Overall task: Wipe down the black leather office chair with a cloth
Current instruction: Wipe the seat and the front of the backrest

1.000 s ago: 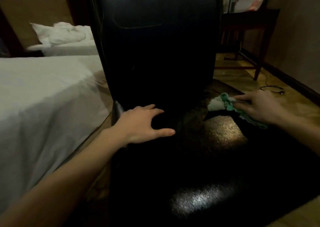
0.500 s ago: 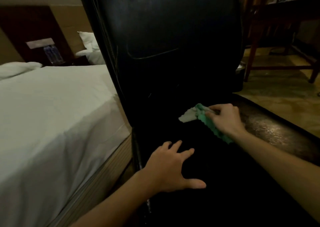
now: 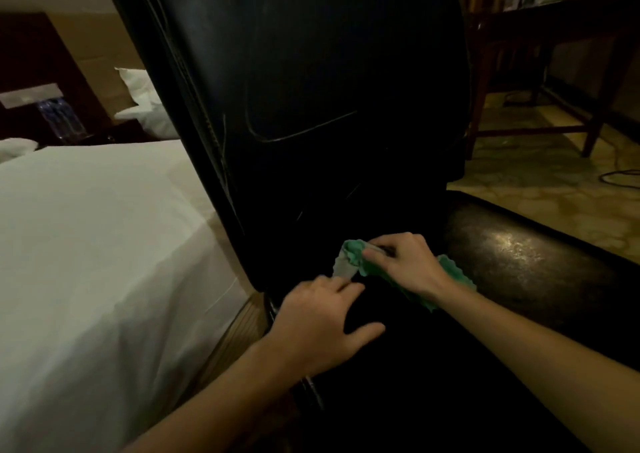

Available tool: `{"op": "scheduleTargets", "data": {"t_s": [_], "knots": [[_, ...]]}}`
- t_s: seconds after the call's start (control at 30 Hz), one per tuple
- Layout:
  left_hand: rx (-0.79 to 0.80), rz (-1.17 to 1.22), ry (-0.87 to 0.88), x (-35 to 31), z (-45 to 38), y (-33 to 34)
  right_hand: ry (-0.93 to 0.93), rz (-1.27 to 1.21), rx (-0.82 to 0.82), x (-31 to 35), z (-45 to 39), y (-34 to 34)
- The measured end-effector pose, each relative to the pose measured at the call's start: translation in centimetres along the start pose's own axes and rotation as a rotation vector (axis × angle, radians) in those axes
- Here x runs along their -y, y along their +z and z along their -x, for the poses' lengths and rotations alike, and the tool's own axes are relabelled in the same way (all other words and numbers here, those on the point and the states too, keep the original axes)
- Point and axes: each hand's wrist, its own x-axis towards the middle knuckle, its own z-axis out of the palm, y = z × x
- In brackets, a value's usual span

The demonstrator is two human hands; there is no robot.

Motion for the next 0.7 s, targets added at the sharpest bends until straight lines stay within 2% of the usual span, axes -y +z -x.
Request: {"op": "scheduleTargets", "data": {"t_s": [0.13,0.2,0.27,0.37,0.43,0.5,0.57,0.63,0.7], "knots": [[-0.065,0.050,-0.052,5.6,-1.4,-1.5,-0.103,-0.069,0.298,-1.0,-0.5,-1.9],[-0.175,0.182,-0.081,7.8,-1.4,-2.0,-0.171,0.127,0.414,-1.7,0.0,-2.7],[-0.281,0.361,-0.132,9.1,-1.1,-2.6,-0.241,0.359,0.392,-2.0,0.6,-3.1],[-0.346,0.574,-0.167,11.0,-0.5,-3.7,-0.375,0.486,0.224,-1.1,0.5,-3.1],[-0.337,0.607,-0.133,11.9,0.2,-4.4,-0.394,0.429,0.013,-0.4,-0.1,-2.8],[-0.385,0.550,-0.128,12.6,0.7,-5.4,-0.222,0.194,-0.270,0.9,-0.8,-2.6],[-0.495,0.491,-0.162,12.9,0.9,-6.5,0.014,-0.190,-0.532,2.4,-1.8,-2.3],[-0.619,0.447,-0.226,12.8,1.2,-7.1,0.215,-0.570,-0.705,3.2,-3.2,-1.7],[-0.662,0.452,-0.299,12.7,1.3,-7.1,0.357,-0.764,-0.835,3.6,-4.5,-1.2]]}}
